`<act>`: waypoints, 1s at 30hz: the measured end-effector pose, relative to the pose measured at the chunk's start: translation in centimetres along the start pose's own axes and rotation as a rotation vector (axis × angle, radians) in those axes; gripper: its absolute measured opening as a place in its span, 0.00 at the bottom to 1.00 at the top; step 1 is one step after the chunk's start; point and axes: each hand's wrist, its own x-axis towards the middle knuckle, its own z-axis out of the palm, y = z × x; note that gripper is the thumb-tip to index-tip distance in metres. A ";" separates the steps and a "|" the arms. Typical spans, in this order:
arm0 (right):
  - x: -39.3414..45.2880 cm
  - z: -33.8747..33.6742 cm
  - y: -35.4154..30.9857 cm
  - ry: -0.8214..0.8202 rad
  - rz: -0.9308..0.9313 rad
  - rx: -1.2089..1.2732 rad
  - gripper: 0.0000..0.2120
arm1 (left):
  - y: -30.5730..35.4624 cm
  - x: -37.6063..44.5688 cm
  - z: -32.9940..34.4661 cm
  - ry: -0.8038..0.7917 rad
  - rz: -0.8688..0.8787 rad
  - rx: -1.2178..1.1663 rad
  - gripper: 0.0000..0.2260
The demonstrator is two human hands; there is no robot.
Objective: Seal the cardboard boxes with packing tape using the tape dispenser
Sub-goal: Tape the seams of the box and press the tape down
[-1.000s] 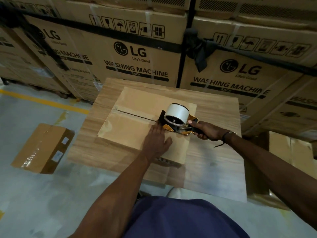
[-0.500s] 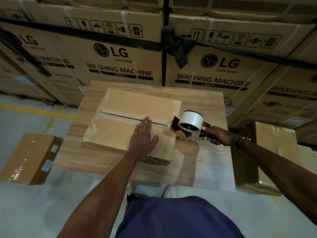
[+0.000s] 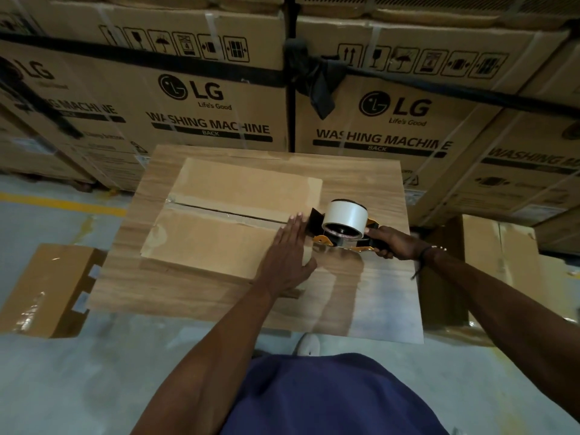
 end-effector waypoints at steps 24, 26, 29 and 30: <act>0.1 0.7 -3.3 0.178 0.049 -0.652 0.18 | 0.0 0.3 0.2 -0.017 -0.040 0.048 0.42; 0.2 1.2 -3.3 0.179 0.047 -0.741 0.18 | -0.2 0.3 0.2 -0.018 -0.043 0.040 0.42; 0.3 1.4 -3.3 0.217 0.063 -0.771 0.23 | -0.3 0.2 0.0 -0.023 -0.042 0.032 0.42; 0.3 1.6 -3.2 0.230 0.077 -0.766 0.23 | -0.3 0.2 -0.1 -0.025 -0.042 0.032 0.42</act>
